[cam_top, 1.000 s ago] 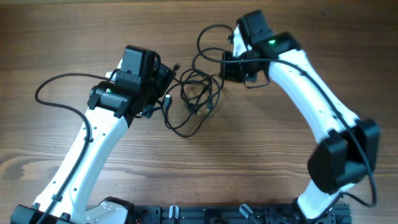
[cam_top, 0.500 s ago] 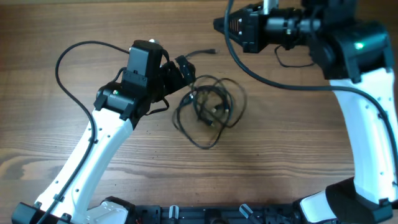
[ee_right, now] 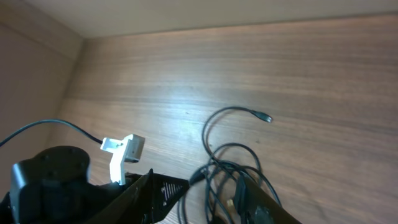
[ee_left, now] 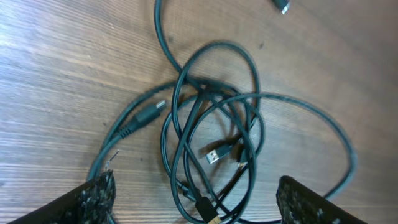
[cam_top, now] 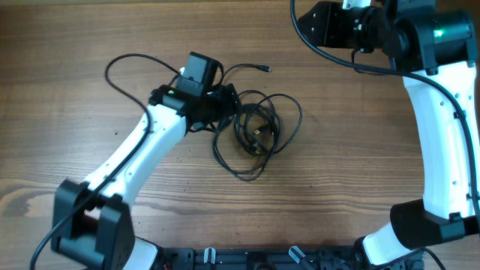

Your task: Untangle cables

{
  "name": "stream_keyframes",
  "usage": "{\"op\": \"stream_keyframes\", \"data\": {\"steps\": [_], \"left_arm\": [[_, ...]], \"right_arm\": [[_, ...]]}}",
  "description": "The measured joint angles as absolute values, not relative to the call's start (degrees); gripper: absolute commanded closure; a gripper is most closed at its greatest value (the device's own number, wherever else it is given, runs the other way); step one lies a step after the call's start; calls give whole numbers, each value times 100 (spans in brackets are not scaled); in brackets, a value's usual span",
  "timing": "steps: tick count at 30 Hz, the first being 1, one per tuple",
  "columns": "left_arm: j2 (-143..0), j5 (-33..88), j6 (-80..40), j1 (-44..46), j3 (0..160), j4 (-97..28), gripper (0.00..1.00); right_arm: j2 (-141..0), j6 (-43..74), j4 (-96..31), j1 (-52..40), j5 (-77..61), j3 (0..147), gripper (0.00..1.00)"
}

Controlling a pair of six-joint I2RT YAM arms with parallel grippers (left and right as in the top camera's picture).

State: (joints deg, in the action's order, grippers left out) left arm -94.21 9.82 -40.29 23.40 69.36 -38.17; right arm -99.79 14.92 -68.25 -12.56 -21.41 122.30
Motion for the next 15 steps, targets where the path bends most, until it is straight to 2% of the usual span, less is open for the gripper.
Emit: {"op": "stream_keyframes", "data": {"steps": [2,4,7,11,15], "left_arm": [[-9754,1000,-3931,2447,6936,-3706,33],[-10121,1004,-3776,2486,6936,-3509,37],[-10497,1024,-3387,2486,6932,-2783,46],[-10849,1039,-2856,2532,6932,-2145,55],[-11203,1039,-2471,2681,6932,-2095,57]], "right_arm": [[-10047,1494,-6904,-1256,-1979,12230,56],[-10075,1492,-6969,-1256,-1833,12230,56],[-10086,1492,-6987,-1256,-1767,12230,56],[-10095,1492,-6995,-1256,-1723,12230,55],[-10095,1492,-6993,-1256,-1575,12230,56]]}}
